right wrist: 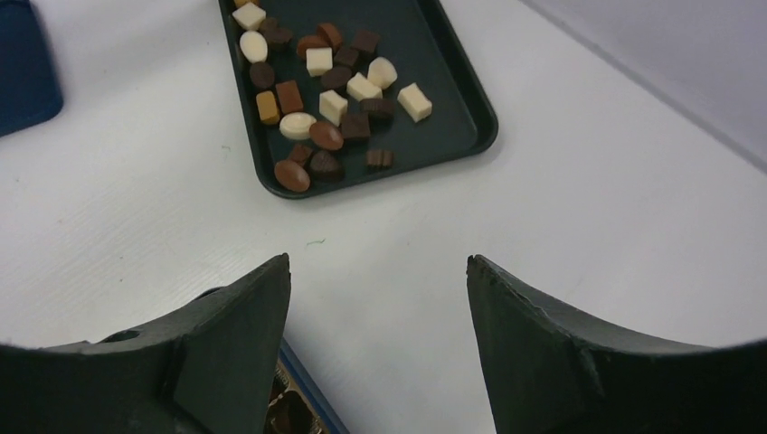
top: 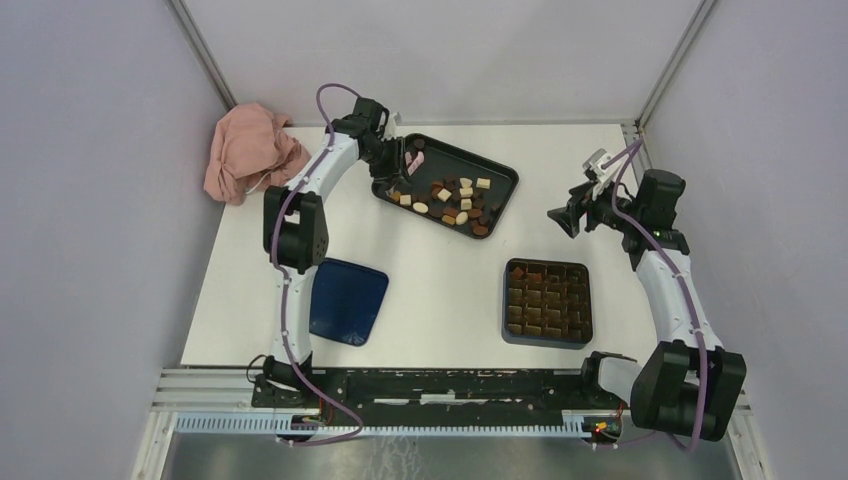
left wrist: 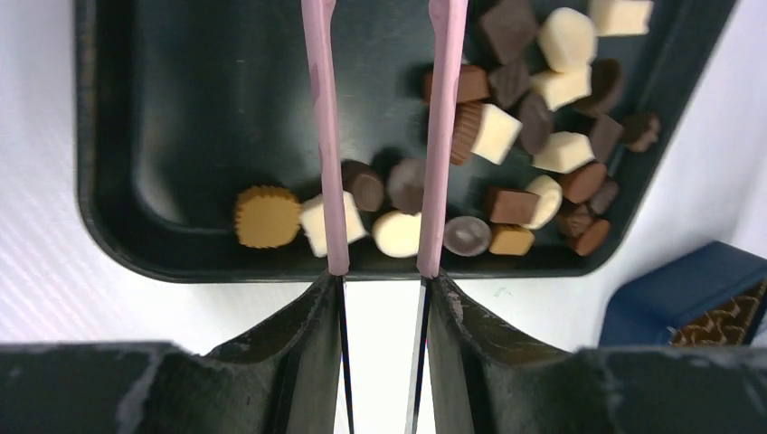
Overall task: Pack the chocolate
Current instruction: Pick up the fake chocolate from the plate.
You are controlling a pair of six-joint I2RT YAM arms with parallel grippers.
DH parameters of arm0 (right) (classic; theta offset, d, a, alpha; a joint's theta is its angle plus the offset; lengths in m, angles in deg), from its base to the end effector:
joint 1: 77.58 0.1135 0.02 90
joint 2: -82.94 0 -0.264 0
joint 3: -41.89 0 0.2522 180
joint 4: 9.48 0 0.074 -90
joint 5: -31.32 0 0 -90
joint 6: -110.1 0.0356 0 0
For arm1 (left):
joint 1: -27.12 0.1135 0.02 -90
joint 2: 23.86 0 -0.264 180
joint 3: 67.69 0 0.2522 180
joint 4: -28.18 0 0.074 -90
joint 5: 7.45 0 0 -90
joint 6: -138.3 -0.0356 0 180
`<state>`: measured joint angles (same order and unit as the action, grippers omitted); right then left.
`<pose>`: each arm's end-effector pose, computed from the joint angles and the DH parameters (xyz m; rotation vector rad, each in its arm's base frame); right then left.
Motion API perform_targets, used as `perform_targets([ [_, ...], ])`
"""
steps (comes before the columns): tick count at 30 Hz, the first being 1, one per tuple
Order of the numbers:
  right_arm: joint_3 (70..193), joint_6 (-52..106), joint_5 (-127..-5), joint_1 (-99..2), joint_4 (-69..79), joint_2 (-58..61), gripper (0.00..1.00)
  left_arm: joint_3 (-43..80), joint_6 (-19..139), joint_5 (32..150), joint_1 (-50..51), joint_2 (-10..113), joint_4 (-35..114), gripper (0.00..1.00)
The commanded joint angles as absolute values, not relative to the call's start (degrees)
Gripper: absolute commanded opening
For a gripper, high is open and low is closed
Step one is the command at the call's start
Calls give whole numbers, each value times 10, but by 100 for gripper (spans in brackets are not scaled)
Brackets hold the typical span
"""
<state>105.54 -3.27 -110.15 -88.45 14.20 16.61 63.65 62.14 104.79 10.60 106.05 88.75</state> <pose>0.2528 -0.0202 0.3008 -0.7321 1.7329 0.5010 0.4720 -0.1541 0.2305 0.2049 2.6353 -0.6914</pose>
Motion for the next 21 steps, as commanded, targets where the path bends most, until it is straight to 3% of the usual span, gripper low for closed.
perform_targets([
  [1,1016,-53,-1088,-886,136,161,77,693,598,1015,110,1084,915,43],
  [21,1030,-77,-1087,-886,165,154,79,751,606,979,103,1166,831,43],
])
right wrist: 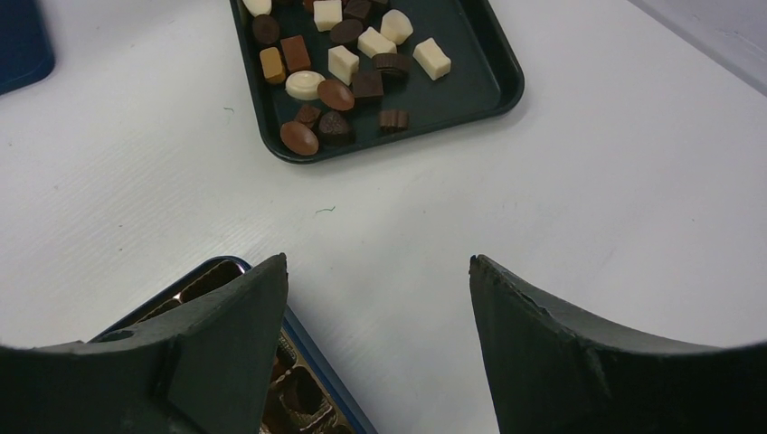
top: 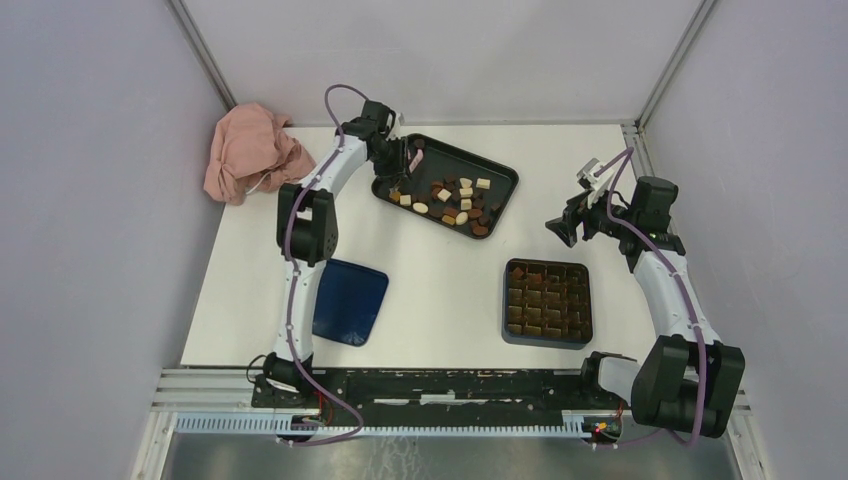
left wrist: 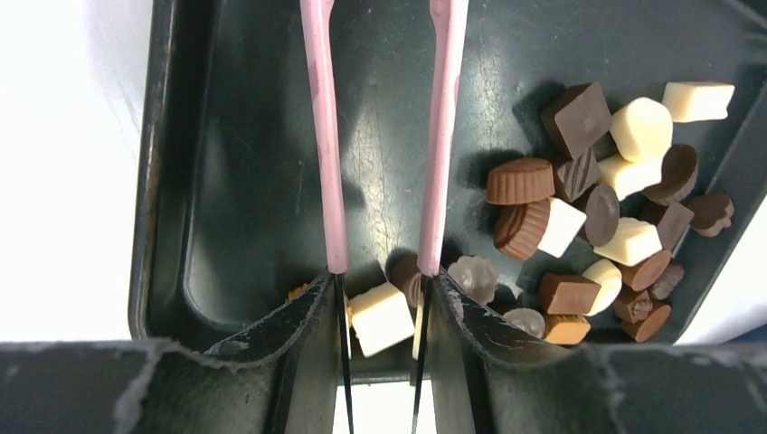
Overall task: Pack the chocolate
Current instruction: Pick up the fake chocolate from the plate.
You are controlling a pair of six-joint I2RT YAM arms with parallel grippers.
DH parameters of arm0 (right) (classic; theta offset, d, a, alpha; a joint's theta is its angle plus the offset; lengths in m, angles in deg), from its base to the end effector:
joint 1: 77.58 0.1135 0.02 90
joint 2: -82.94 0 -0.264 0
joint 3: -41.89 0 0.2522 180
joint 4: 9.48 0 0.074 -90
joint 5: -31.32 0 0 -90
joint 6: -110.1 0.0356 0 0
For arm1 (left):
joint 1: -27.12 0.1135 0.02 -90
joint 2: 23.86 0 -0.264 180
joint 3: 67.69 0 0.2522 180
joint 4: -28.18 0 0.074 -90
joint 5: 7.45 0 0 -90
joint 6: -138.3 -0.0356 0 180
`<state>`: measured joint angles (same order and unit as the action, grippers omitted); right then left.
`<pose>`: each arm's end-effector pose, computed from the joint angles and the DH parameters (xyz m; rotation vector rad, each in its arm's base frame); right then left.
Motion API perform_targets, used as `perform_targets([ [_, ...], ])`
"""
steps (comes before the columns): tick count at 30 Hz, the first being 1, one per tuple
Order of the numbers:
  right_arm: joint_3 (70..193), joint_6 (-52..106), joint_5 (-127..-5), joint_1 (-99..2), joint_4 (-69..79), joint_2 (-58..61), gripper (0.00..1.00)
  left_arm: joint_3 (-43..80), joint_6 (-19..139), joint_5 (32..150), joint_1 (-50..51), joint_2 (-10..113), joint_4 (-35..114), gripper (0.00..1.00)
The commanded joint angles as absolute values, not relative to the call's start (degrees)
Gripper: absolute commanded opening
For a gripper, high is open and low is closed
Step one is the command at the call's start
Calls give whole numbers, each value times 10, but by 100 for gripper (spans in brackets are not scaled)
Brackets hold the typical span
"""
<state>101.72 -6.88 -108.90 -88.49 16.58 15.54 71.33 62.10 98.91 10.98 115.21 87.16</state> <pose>0.2498 -0.0203 0.2704 -0.7414 1.8229 0.5140 0.5037 -0.1562 0.1935 0.1589 2.6357 -0.5552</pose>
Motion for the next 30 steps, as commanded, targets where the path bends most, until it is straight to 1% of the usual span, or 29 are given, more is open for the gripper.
perform_targets([
  [1,1030,-77,-1088,-886,166,153,79,755,607,978,102,1171,830,43],
  [8,1032,-81,-1088,-886,168,148,79,773,613,967,96,1194,813,43],
  [17,1035,-86,-1093,-887,175,143,80,783,625,924,94,1214,797,43],
  [30,1040,-92,-1097,-886,182,142,79,807,642,923,90,1239,780,43],
])
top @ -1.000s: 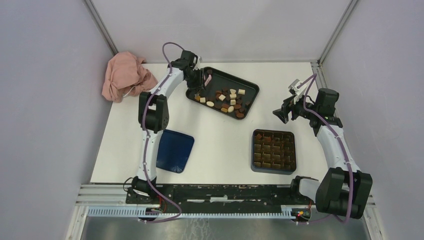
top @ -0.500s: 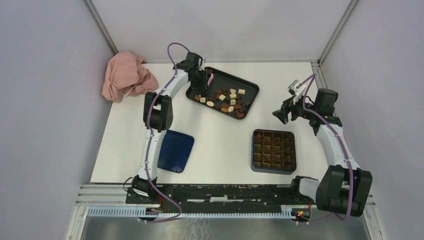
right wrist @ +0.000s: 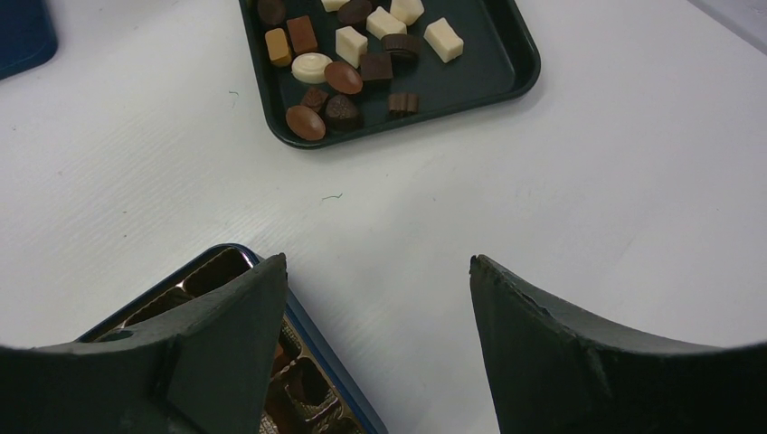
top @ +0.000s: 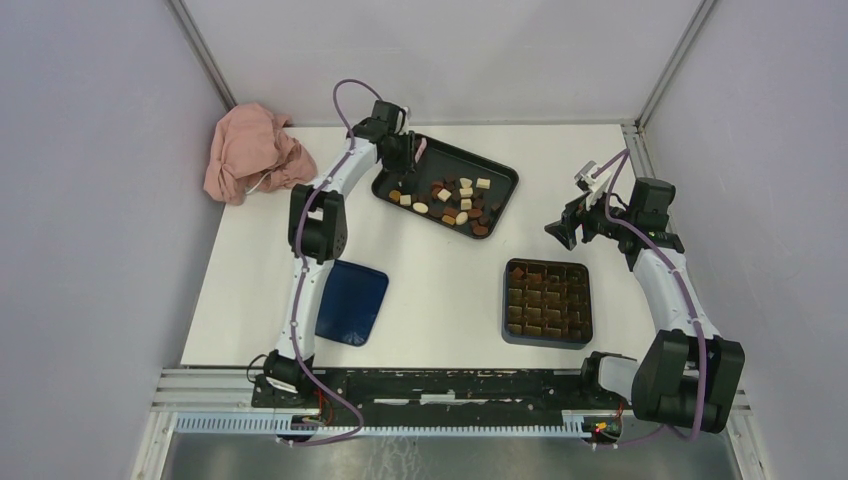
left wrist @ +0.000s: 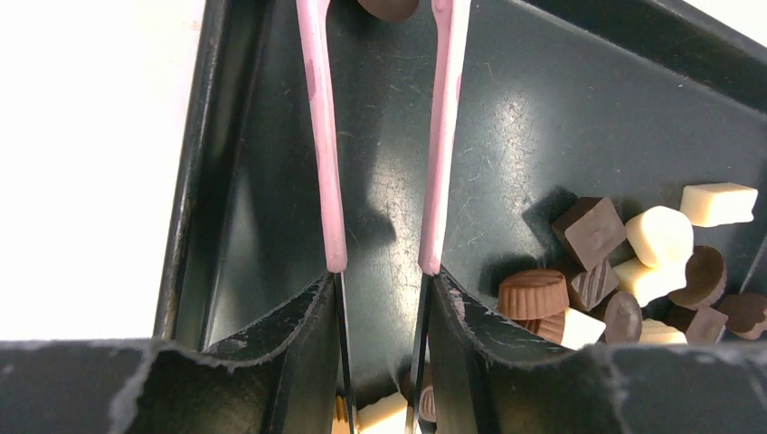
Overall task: Pack the chocolate
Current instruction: Pick up the fake chocolate from the plate.
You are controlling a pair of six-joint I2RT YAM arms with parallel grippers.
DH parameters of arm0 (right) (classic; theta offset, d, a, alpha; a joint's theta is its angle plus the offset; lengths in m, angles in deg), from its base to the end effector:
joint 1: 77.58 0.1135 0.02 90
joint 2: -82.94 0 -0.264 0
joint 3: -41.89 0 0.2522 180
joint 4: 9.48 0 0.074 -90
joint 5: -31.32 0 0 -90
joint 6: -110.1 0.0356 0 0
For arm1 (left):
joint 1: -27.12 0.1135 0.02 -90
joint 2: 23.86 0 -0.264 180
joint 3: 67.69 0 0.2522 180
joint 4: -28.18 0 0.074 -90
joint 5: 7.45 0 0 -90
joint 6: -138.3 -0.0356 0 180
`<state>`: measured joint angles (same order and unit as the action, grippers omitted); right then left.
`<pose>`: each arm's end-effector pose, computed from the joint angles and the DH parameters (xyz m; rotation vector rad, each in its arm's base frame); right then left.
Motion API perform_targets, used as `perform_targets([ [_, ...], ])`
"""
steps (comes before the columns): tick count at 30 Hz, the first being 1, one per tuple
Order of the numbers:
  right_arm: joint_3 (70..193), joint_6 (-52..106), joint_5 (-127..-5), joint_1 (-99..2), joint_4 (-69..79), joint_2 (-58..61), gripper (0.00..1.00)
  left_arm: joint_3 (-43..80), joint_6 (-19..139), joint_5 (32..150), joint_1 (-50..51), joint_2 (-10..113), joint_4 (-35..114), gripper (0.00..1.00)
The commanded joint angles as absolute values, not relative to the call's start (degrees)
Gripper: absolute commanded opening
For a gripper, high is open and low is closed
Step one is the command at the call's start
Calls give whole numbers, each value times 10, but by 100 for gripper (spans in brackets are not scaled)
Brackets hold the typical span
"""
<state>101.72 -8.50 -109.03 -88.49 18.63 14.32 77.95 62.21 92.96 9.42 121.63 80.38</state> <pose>0.2510 -0.0205 0.2627 -0.7523 1.8563 0.5333 0.5285 -0.1754 0.1778 0.1619 2.5107 -0.4559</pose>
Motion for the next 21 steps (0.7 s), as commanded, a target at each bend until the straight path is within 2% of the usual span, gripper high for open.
perform_targets([
  [1,1040,-92,-1097,-886,183,141,79,808,644,924,89,1240,780,43],
  [13,1042,-95,-1100,-886,186,143,79,820,647,912,89,1253,780,44],
  [21,1042,-97,-1100,-886,187,142,80,828,650,911,89,1256,778,39],
])
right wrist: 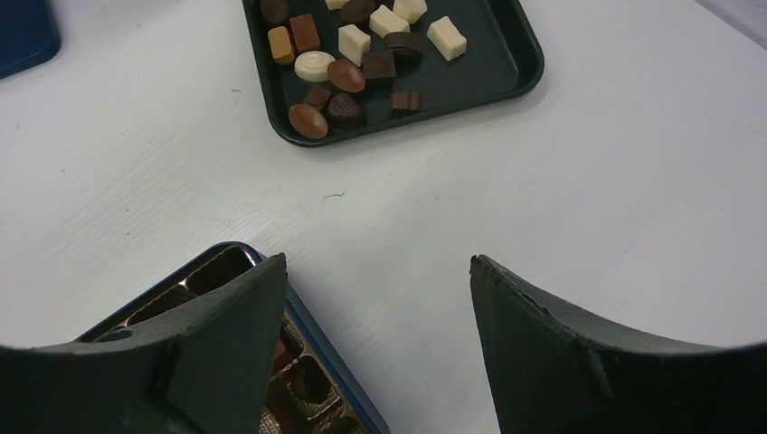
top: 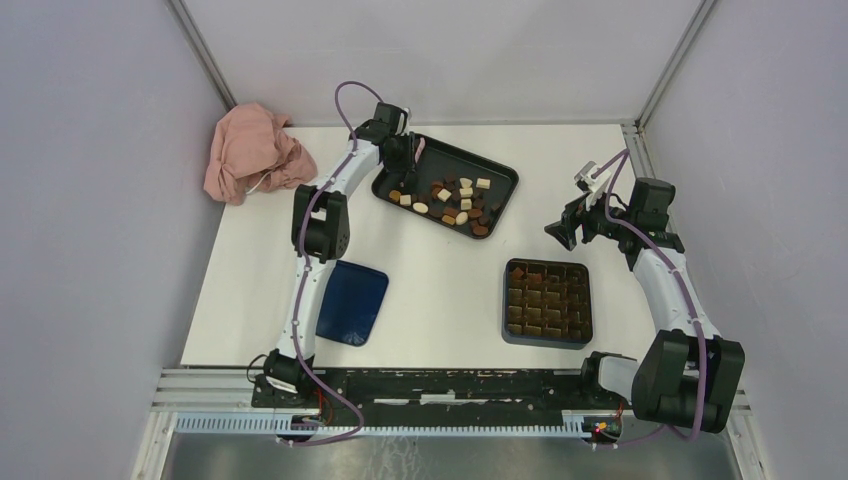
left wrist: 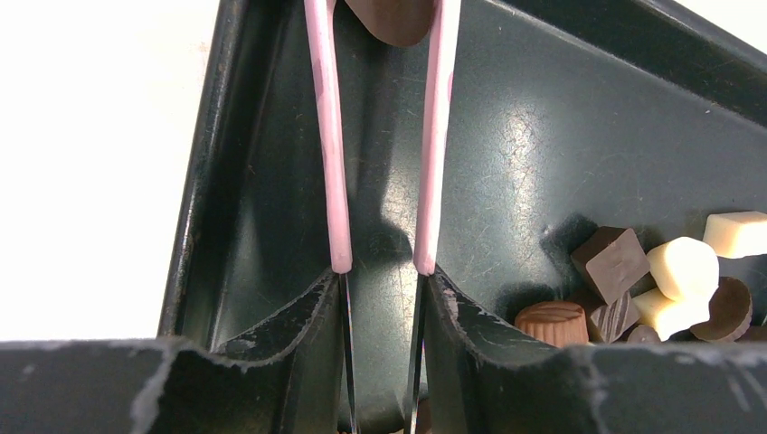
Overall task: Pack the chocolate
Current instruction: Pick up the fake chocolate from the plate.
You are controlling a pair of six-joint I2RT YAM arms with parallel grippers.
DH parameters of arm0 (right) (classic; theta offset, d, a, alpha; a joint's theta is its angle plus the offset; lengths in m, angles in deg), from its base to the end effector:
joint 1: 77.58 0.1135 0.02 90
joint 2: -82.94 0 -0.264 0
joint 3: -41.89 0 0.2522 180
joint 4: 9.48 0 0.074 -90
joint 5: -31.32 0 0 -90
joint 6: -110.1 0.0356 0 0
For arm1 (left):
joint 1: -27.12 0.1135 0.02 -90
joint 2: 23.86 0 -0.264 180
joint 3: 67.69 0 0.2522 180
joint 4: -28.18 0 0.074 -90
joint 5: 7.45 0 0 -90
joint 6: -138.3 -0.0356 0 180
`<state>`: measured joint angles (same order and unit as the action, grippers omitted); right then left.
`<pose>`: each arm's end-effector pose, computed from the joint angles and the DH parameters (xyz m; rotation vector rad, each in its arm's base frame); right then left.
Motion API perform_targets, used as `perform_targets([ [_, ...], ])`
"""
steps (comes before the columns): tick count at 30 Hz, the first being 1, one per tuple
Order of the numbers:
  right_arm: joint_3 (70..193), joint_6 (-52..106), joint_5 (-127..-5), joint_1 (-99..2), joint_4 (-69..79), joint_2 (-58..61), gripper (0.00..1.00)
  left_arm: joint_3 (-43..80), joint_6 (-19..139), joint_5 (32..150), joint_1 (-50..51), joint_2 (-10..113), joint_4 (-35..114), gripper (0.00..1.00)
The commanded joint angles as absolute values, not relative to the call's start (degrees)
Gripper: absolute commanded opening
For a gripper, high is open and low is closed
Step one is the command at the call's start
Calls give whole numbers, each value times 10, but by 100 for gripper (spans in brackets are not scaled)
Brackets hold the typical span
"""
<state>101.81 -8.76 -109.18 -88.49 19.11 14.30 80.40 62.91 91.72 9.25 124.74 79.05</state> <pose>0.2507 -0.0203 0.2626 -0.7555 1.8587 0.5374 0.5366 -0.1790 0.1635 0.1415 2.4999 -0.4380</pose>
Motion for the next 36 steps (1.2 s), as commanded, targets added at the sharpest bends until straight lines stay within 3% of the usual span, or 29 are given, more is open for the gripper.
perform_targets([
  [1,1042,-97,-1100,-886,188,142,80,828,649,912,89,1255,778,38],
  [12,1041,-99,-1101,-886,187,143,80,789,640,922,89,1211,766,26],
  [27,1033,-96,-1105,-887,175,147,80,535,647,1007,93,998,684,22],
  [36,1030,-73,-1070,-911,160,147,80,303,645,1115,68,818,604,22],
])
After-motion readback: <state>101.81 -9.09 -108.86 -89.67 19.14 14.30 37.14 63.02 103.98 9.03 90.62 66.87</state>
